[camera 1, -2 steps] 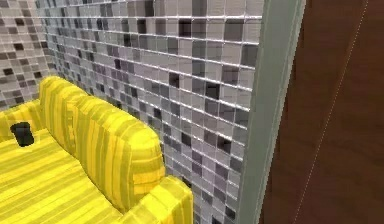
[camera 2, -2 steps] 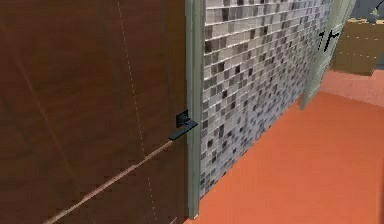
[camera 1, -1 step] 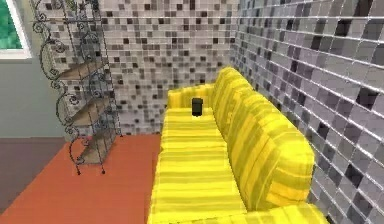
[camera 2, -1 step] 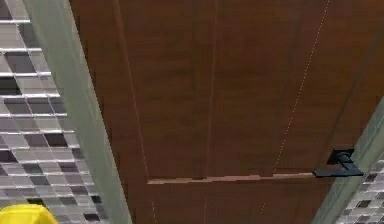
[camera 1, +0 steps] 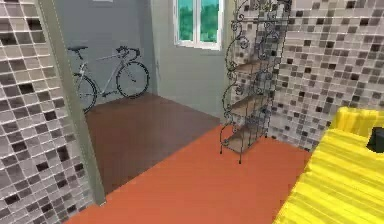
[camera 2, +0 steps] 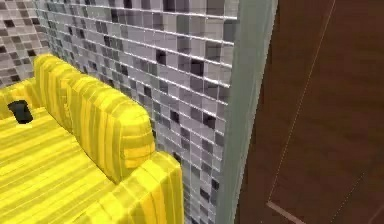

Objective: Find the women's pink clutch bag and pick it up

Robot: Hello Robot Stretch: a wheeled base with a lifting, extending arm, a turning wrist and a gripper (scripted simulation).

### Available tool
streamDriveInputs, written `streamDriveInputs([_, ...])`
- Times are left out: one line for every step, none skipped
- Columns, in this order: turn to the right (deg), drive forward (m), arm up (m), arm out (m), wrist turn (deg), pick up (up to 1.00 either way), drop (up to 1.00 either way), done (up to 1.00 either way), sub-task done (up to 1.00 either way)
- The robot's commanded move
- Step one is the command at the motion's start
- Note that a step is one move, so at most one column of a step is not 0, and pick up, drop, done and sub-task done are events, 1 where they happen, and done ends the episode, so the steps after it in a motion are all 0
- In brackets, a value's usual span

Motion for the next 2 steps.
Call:
streamDriveInputs([-36.0, 0.0, 0.0, 0.0, 0.0, 0.0, 0.0, 0.0, 0.0])
streamDriveInputs([0.0, 0.25, 0.0, 0.0, 0.0, 0.0, 0.0, 0.0, 0.0])
